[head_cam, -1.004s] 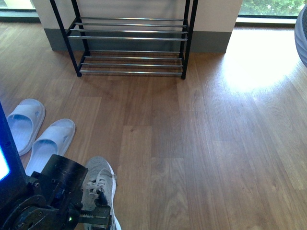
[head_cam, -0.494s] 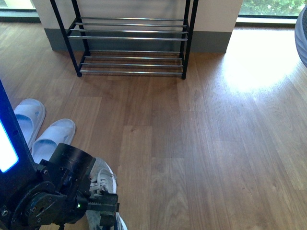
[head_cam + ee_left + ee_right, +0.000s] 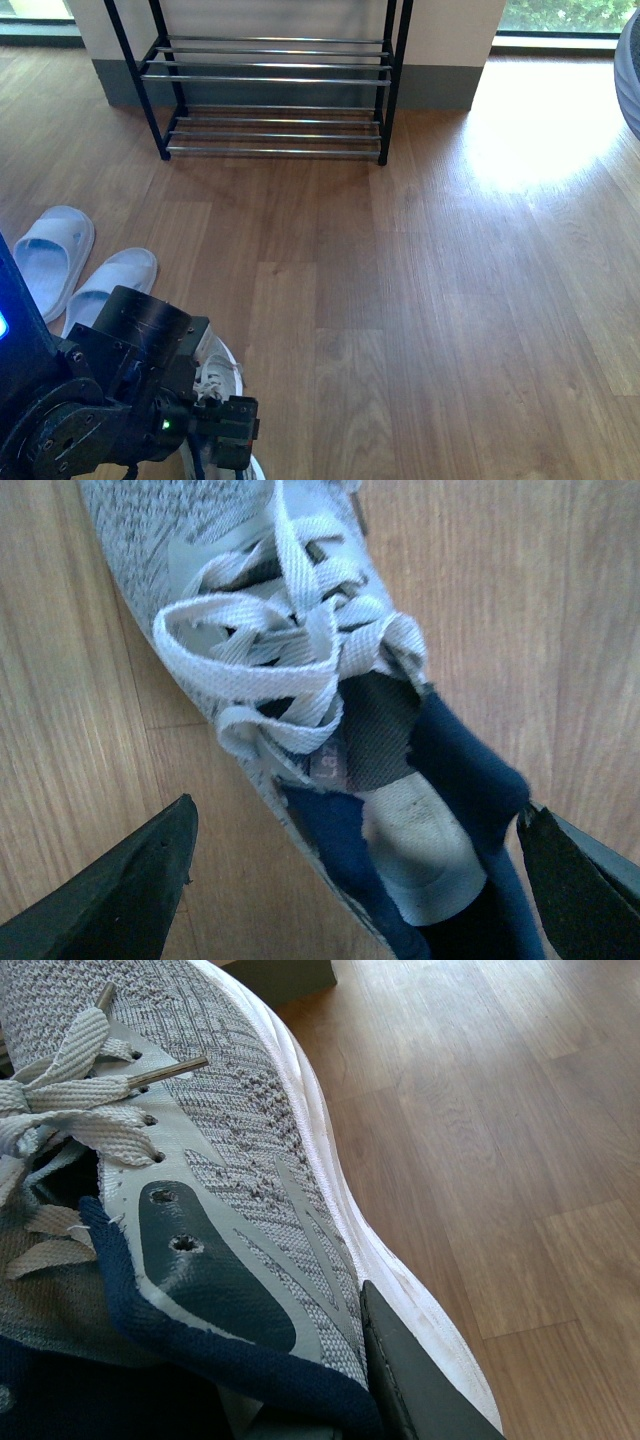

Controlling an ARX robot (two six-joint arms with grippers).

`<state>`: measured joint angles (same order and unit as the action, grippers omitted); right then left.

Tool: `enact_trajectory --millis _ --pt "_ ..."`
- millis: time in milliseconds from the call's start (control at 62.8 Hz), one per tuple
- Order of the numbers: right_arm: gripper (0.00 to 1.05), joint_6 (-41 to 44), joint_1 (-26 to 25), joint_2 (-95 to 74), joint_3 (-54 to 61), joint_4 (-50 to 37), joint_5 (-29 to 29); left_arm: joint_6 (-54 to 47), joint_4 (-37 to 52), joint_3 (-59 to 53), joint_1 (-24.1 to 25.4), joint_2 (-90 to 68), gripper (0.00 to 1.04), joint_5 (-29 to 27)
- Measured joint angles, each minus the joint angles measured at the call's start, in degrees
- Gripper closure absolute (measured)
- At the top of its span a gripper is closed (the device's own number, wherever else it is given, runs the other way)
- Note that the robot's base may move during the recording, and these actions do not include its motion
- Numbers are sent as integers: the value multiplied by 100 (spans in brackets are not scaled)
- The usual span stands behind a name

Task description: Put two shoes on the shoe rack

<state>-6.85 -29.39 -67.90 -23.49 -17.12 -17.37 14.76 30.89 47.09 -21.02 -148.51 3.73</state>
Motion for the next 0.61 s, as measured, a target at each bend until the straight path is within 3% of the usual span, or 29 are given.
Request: enact_trajectory --millis 303,606 --pt "103 0 0 0 0 0 -2 597 -476 254 -203 -407 9 -977" --pt "103 0 0 0 0 0 -2 977 -516 184 -251 -341 9 -1386"
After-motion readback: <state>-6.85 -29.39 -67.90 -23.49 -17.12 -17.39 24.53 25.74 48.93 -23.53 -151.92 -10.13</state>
